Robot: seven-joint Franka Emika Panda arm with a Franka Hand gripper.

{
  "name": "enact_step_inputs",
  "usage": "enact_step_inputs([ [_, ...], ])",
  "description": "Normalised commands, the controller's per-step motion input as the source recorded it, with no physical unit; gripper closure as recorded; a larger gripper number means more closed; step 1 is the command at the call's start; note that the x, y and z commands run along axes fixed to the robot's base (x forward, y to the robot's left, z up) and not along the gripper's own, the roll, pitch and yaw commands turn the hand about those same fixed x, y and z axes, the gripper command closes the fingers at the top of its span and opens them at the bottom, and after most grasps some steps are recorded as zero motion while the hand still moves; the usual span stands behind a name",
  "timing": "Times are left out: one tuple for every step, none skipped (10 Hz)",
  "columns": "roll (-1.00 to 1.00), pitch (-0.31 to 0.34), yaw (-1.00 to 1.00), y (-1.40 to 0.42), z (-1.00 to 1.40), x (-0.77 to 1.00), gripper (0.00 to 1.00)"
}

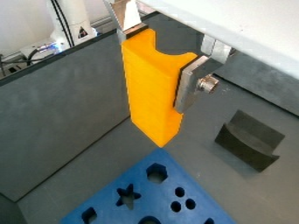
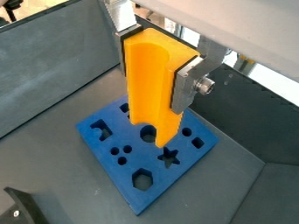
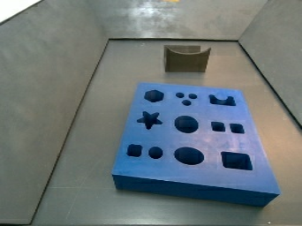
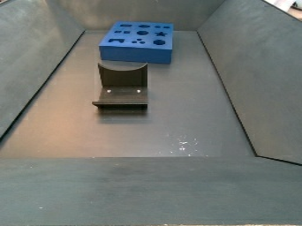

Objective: Pick up the arch object. Move up. Place the arch object on the fixture. Regrasp the arch object. Move to above the board. Insert the arch object.
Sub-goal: Insert the arch object.

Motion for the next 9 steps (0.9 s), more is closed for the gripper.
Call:
enact_step_inputs([
  [0.00, 0.000, 0.00, -0.09, -0.17, 1.00, 1.00],
  [0.00, 0.000, 0.02, 0.00, -0.25, 1.00, 1.00],
  [-0.02, 0.011, 0.07, 0.11, -0.37, 1.00, 1.00],
  [-0.04, 0.000, 0.05, 0.05, -0.36, 1.00, 1.00],
  [0.00, 0.000, 0.00, 0.00, -0.32, 1.00, 1.00],
  [0.00, 0.000, 0.00, -0.02, -0.26, 1.00, 1.00],
  [0.00, 0.000, 0.00, -0.04, -0.22, 1.00, 1.00],
  [-0.03, -0.034, 0.00, 0.00, -0.08, 1.00, 1.00],
  [-0.05, -0.036, 0.00, 0.00, -0.04, 1.00, 1.00],
])
